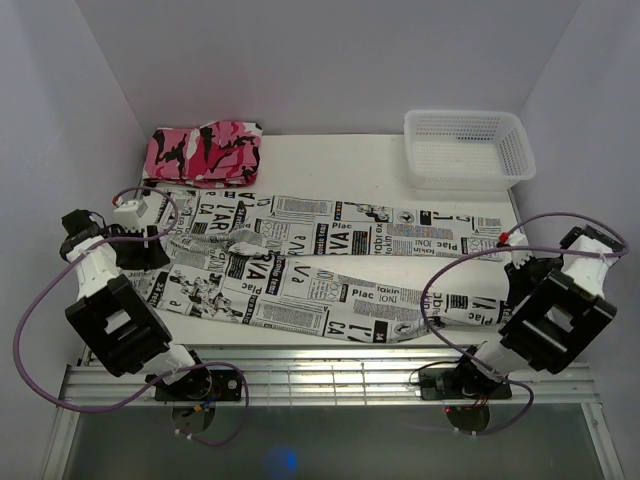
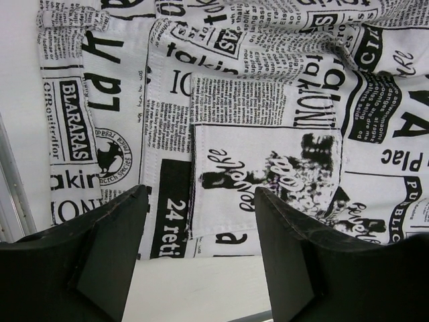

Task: Fold and stack the trousers
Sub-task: Flatten the trousers out

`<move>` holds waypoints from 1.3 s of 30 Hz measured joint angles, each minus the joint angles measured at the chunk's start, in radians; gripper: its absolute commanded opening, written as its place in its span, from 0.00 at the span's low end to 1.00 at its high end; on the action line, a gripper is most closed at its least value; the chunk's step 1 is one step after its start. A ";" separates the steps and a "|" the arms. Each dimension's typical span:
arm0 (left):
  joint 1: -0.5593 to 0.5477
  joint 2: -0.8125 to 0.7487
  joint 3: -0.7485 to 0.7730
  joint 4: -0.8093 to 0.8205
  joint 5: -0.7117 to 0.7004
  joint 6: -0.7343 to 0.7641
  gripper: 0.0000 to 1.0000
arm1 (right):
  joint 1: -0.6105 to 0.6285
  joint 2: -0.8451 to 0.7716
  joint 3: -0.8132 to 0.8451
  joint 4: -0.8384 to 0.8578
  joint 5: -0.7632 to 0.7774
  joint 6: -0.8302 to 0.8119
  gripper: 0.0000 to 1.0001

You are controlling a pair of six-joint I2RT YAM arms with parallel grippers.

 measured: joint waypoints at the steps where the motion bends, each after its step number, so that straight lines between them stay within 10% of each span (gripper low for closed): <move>1: 0.000 0.000 0.000 0.001 0.002 0.000 0.75 | -0.001 -0.055 0.009 -0.011 -0.010 -0.019 0.08; 9: 0.000 -0.035 -0.011 0.043 0.007 -0.012 0.75 | 0.145 -0.334 0.092 -0.034 -0.075 -0.040 0.08; 20: 0.000 -0.045 -0.009 0.099 0.011 -0.047 0.76 | 0.443 0.181 0.108 0.318 0.094 0.319 0.09; 25: 0.000 -0.044 -0.009 0.114 0.005 -0.054 0.76 | 0.352 0.132 0.105 0.345 0.177 0.339 0.81; 26: 0.000 -0.044 -0.009 0.116 0.004 -0.056 0.76 | 0.324 0.114 0.105 0.348 0.183 0.342 0.83; 39: 0.000 -0.037 -0.013 0.104 0.007 -0.031 0.74 | 0.147 -0.119 0.047 0.189 0.079 0.225 0.45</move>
